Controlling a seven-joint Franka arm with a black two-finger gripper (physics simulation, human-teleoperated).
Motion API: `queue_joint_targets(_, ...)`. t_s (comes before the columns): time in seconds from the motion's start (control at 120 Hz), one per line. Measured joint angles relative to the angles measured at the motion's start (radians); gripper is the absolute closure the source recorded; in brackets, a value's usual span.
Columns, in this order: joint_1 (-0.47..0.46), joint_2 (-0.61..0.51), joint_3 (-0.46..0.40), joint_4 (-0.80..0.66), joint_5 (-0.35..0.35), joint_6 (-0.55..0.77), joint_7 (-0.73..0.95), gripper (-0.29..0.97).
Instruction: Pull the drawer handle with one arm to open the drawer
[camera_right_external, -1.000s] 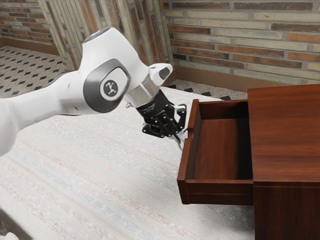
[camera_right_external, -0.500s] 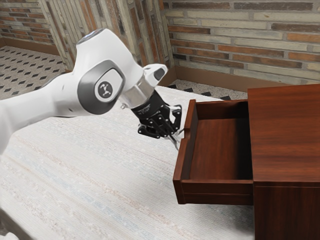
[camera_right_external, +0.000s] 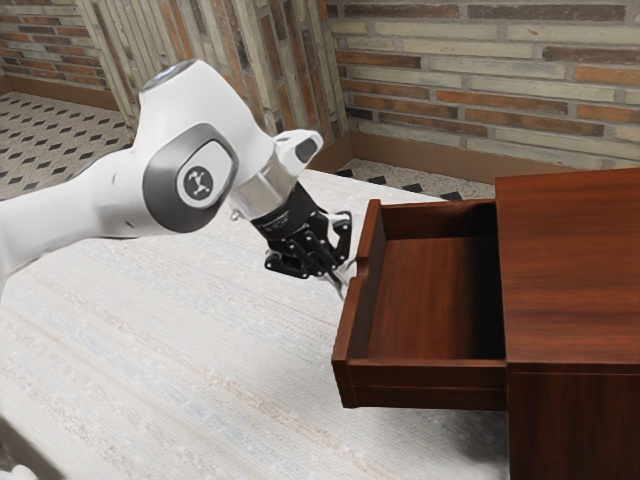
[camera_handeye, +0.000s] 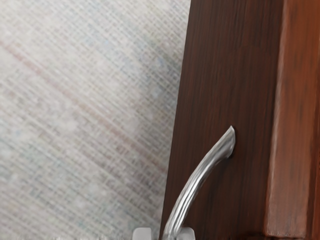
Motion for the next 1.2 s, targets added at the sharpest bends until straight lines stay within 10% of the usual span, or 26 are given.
queue_joint_targets(0.808,0.032,-0.05,0.01,-0.054,-0.015,0.006,0.013,0.78)
queue_joint_targets(1.2,0.091,-0.087,0.012,-0.031,-0.024,-0.012,0.023,0.46)
